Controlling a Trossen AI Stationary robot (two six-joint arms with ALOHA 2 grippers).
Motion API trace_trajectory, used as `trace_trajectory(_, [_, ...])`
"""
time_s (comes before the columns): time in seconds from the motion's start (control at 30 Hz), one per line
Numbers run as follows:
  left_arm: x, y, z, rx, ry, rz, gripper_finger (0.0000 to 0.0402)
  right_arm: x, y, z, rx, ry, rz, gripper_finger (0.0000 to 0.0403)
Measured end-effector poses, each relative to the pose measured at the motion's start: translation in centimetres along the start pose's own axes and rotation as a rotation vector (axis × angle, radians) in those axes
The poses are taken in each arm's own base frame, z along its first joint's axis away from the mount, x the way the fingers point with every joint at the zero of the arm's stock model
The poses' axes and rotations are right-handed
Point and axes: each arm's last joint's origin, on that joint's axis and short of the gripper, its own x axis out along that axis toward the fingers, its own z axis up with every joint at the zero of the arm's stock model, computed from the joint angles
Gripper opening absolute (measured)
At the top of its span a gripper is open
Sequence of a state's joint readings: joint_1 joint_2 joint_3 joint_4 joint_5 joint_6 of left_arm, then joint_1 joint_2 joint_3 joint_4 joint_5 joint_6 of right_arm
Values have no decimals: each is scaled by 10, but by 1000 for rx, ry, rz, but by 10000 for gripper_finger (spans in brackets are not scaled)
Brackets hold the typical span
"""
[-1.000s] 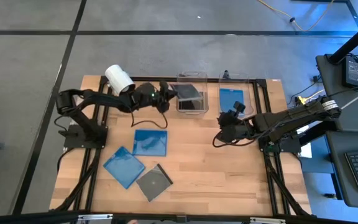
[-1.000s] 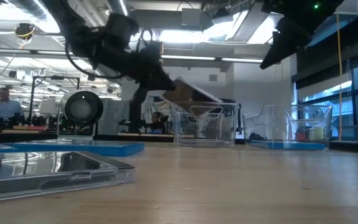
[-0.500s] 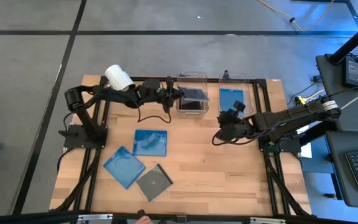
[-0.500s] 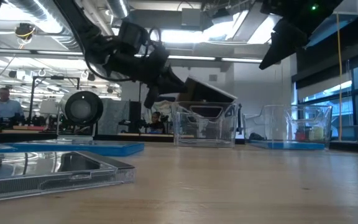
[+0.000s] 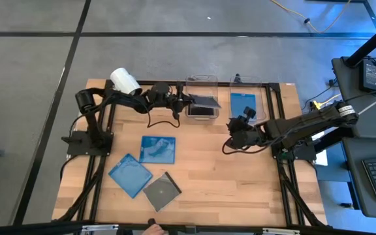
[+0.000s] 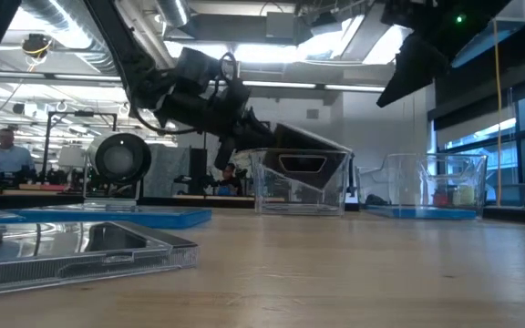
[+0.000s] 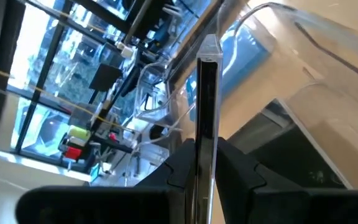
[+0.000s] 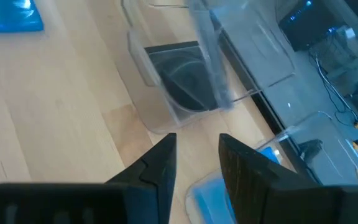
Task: Pick & place jewel cases by type
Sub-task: Put the right black CD case into the left transparent bin
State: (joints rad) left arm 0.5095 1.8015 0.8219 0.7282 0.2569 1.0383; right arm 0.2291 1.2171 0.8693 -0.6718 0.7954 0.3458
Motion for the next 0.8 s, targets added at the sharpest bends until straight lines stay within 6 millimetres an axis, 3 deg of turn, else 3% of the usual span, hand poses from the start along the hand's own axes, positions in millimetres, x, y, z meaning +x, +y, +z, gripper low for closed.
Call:
trace_trajectory(0.17, [1, -1, -2, -46, 8, -6, 48, 6, 4, -7, -51, -10, 4, 123])
trace_trajectory(0.5, [1, -3, -1, -189, 11, -15, 54, 12, 10, -7, 5, -84, 30, 123])
trace_trajectory(0.8, [1, -3, -1, -158, 10, -15, 54, 13, 13, -10, -30, -69, 93, 123])
